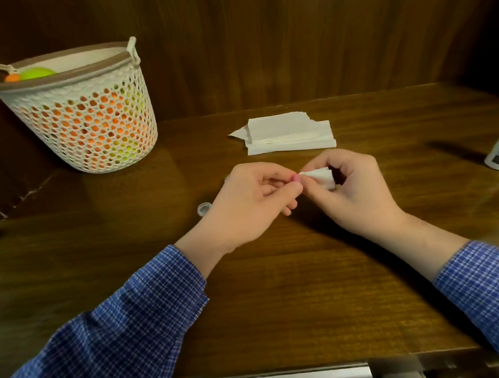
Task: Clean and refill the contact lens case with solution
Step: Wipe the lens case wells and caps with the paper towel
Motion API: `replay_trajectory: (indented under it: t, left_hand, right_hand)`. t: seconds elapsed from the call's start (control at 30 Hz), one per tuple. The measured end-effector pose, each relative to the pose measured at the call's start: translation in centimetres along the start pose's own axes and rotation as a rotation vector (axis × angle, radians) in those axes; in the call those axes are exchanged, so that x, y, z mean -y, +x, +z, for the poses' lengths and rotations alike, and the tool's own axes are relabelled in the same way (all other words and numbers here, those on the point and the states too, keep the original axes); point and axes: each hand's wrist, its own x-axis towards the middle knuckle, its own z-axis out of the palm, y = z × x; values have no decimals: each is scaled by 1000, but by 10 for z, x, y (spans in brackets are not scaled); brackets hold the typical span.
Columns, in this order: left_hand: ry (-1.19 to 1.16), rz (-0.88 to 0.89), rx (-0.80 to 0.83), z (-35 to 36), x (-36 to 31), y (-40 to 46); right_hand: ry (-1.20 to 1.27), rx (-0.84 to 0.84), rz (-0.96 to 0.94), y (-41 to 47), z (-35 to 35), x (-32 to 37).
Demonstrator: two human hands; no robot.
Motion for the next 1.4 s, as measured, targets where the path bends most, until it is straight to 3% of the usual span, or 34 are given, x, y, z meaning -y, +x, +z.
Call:
replay_trajectory:
  t: [0.2,0.4,0.53,0.67,0.83,1.1,1.33,1.4]
  left_hand:
    - [-227,-71,185,-10,-3,0]
    - [-357,-197,336,-17,-2,-1]
    - [-351,-238,299,-14,-3,2]
    - [-125,-58,80,-6,-5,2]
    - [41,109,15,6,4,-1]
    - [40,106,-47,6,7,1]
    - [-35,125,-56,2,5,1]
    - [-43,127,-50,2,5,1]
  right_hand:
    - [-60,-30,-267,-1,-3,2]
    - [-55,107,-288,-1,-7,4]
    - [-65,139,-176,-1,-6,6]
    - [85,105,153,6,-7,6]
    - [307,220,455,9,-6,6]
    - [341,167,458,8,-3,7]
    - [681,184,533,9,-10,8]
    - [672,204,513,9,-12,8]
